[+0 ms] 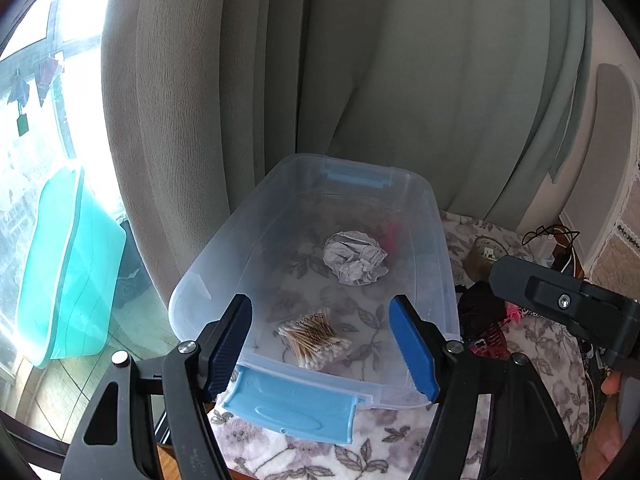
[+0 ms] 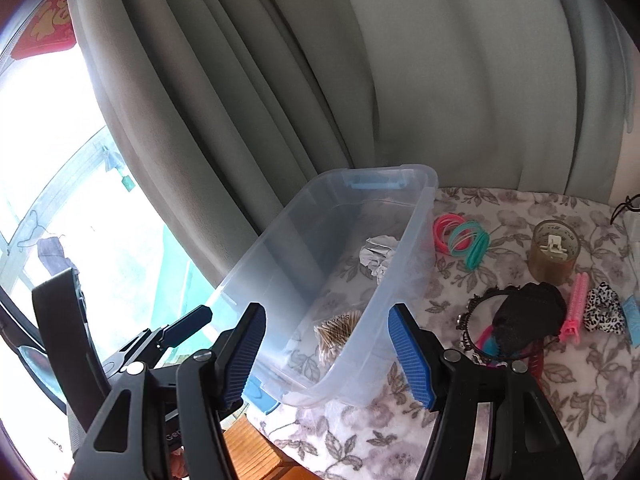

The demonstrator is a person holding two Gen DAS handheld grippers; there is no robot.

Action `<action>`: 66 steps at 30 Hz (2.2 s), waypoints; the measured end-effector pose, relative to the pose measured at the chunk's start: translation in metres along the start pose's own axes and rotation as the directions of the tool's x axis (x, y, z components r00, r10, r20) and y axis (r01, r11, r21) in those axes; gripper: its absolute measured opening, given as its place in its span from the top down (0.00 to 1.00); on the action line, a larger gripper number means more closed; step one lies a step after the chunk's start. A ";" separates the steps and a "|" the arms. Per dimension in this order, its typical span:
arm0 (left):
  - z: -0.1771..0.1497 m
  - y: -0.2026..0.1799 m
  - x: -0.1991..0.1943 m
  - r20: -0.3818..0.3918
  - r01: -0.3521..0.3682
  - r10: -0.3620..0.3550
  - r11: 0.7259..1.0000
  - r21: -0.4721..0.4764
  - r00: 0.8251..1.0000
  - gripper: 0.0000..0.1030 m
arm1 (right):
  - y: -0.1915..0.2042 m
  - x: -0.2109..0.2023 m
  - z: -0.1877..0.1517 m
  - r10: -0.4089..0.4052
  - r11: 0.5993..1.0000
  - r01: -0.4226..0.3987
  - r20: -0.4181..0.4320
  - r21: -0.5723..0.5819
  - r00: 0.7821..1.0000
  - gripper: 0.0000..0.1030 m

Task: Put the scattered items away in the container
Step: 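Move both grippers back over the remaining items on the table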

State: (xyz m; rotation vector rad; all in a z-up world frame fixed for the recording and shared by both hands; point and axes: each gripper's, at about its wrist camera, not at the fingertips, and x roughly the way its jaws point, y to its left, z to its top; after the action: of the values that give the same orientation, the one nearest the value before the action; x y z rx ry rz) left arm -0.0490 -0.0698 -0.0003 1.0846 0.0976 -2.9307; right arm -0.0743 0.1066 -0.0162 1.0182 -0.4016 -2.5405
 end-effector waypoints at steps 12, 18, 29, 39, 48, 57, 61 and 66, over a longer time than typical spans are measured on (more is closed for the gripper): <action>0.005 -0.103 -0.046 0.086 0.154 -0.166 0.979 0.132 0.982 0.24 | -0.072 -0.106 -0.019 -0.219 0.971 0.198 0.164 0.133 0.962 0.34; -0.003 -0.159 -0.043 -0.011 0.206 -0.208 0.957 0.205 0.978 0.24 | -0.111 -0.152 -0.031 -0.318 0.936 0.266 0.226 0.232 0.921 0.34; -0.022 -0.194 -0.028 -0.111 0.334 -0.322 0.937 0.106 0.940 0.24 | -0.163 -0.176 -0.060 -0.342 0.900 0.259 0.201 0.349 0.918 0.34; -0.034 -0.187 0.014 -0.175 0.445 -0.478 0.873 -0.198 0.861 0.24 | -0.193 -0.161 -0.076 -0.395 0.881 0.306 0.204 0.362 0.896 0.22; -0.059 -0.182 0.075 -0.284 0.473 -0.643 0.737 -0.483 0.711 0.16 | -0.218 -0.141 -0.089 -0.401 0.870 0.322 0.156 0.373 0.903 0.20; -0.065 -0.196 0.106 -0.357 0.400 -0.499 0.859 -0.319 0.789 0.16 | -0.256 -0.111 -0.099 -0.401 0.845 0.350 0.048 0.404 0.915 0.20; -0.065 -0.201 0.122 -0.373 0.335 -0.376 0.927 -0.171 0.848 0.16 | -0.269 -0.096 -0.095 -0.394 0.849 0.360 0.009 0.388 0.919 0.20; -0.058 -0.211 0.139 -0.349 0.290 -0.274 0.957 -0.006 0.896 0.17 | -0.284 -0.070 -0.087 -0.396 0.856 0.393 -0.063 0.336 0.916 0.20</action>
State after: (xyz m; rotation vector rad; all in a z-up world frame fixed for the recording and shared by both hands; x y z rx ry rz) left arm -0.1246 0.1450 -0.1231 1.7238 0.2094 -2.9534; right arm -0.0322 0.3790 -0.1468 1.3349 -0.7256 -2.9058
